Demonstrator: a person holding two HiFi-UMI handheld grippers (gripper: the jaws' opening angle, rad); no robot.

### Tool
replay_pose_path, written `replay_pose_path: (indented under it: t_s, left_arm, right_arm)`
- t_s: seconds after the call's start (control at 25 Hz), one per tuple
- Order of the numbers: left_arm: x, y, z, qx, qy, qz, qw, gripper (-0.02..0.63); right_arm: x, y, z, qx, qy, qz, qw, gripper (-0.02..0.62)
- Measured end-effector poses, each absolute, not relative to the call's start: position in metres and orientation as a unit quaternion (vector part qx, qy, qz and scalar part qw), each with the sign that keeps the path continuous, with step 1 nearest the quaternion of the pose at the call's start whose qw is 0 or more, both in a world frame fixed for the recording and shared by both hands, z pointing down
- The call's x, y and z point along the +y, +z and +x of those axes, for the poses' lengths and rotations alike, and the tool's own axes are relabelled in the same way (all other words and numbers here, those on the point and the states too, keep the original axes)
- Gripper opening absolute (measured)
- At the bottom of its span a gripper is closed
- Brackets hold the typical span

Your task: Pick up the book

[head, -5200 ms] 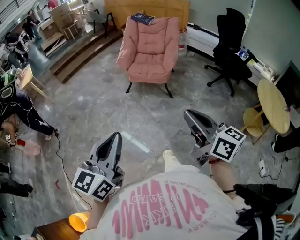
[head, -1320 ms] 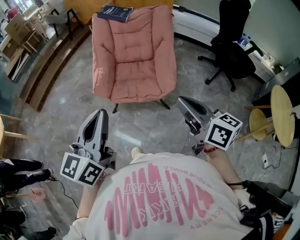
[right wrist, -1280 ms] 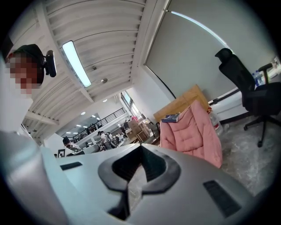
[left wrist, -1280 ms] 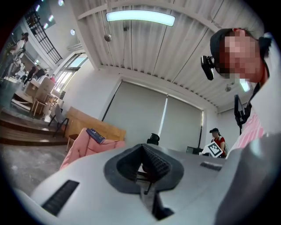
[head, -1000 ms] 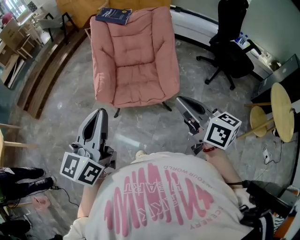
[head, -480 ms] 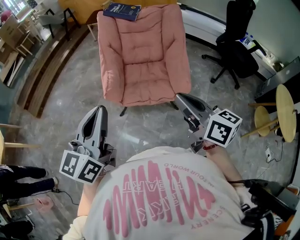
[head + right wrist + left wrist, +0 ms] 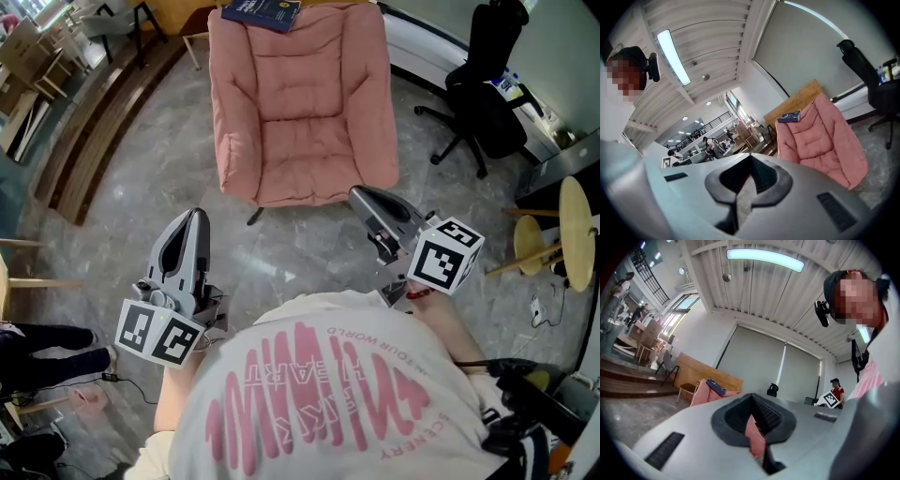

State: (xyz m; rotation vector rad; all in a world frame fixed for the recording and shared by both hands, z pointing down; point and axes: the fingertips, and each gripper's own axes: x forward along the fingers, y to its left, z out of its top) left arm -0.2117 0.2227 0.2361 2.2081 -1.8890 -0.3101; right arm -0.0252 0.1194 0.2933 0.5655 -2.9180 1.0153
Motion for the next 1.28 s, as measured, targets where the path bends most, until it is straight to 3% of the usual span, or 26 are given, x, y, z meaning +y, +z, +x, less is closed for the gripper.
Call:
replay_pose_path:
  t_s: [0.68, 1.28]
  left_arm:
    - [0.189, 0.250, -0.219, -0.655, -0.092, 0.740, 0.120, 0.008]
    - [0.091, 0.235, -0.236, -0.701, -0.114, 0.694, 0.113, 0.008]
  right_arm:
    - [0.076, 0.303, -0.050, -0.927, 0.342, 0.154, -0.002, 0.011]
    - [-0.048, 0.289, -0.079, -0.937, 0.335, 0.098, 0.018, 0.009]
